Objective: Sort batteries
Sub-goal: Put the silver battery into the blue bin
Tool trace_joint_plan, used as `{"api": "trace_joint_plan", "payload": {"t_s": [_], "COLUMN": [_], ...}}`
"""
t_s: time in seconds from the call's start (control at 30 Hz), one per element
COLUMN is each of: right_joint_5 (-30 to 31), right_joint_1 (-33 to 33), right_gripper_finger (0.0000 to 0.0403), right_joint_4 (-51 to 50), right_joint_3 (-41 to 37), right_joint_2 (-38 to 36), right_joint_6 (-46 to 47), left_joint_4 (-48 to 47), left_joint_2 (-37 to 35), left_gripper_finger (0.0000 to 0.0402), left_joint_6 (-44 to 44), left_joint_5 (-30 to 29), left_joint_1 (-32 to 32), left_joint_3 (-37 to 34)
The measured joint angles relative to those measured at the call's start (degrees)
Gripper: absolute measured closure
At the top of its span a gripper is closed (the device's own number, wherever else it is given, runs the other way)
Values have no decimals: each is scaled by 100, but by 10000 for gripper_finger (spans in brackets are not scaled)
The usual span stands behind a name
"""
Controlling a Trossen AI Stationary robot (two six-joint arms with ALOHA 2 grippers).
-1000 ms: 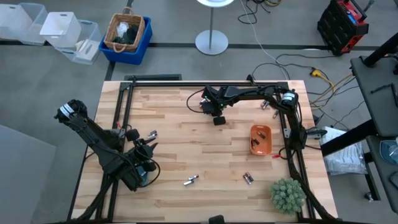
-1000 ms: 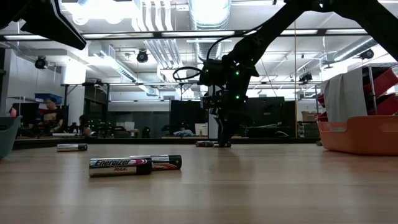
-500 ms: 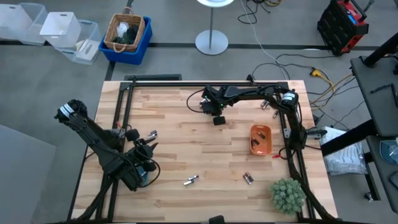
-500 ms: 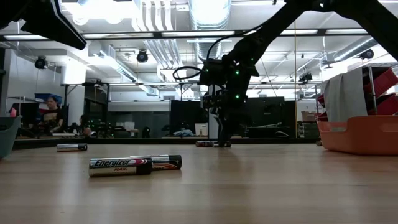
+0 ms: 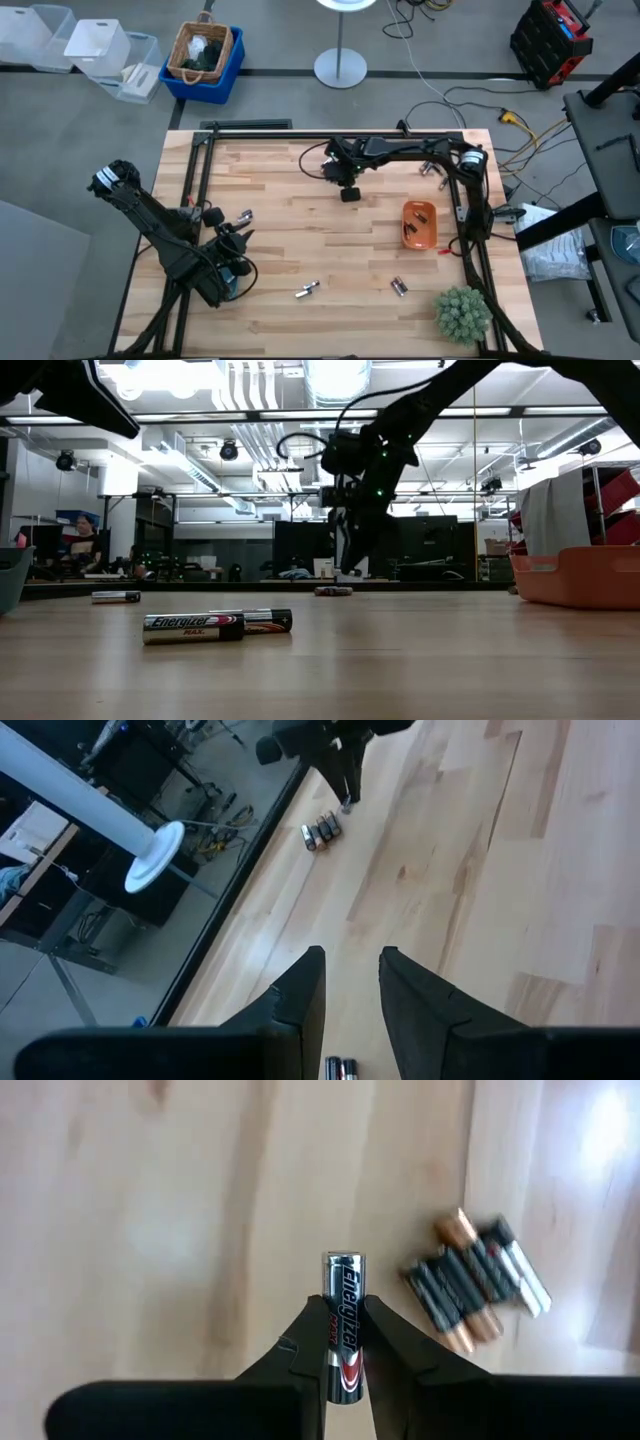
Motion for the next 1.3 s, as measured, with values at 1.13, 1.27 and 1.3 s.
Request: {"api": "trace_joint_plan", "payload": {"t_s": [1.13, 1.27, 1.3], "right_joint_5": [-194, -192, -192], "right_joint_1": [1955, 2140, 2174], "right_gripper_finger": [366, 366, 366], "right_joint_4": [3418, 3641, 3680], "right_joint_3": [0, 0, 0], "right_joint_2": [-335, -335, -335], "right_joint_6": [-297, -473, -492], "left_joint_4": [1250, 1446, 1496], "left_joint_2": [31, 31, 31], "left_gripper_finger": [324, 324, 324], "left_joint_6": [774, 774, 774], "left_joint_5": [-507, -509, -507], "left_joint_1": [499, 636, 661], "left_joint_3": [-125, -232, -267]}}
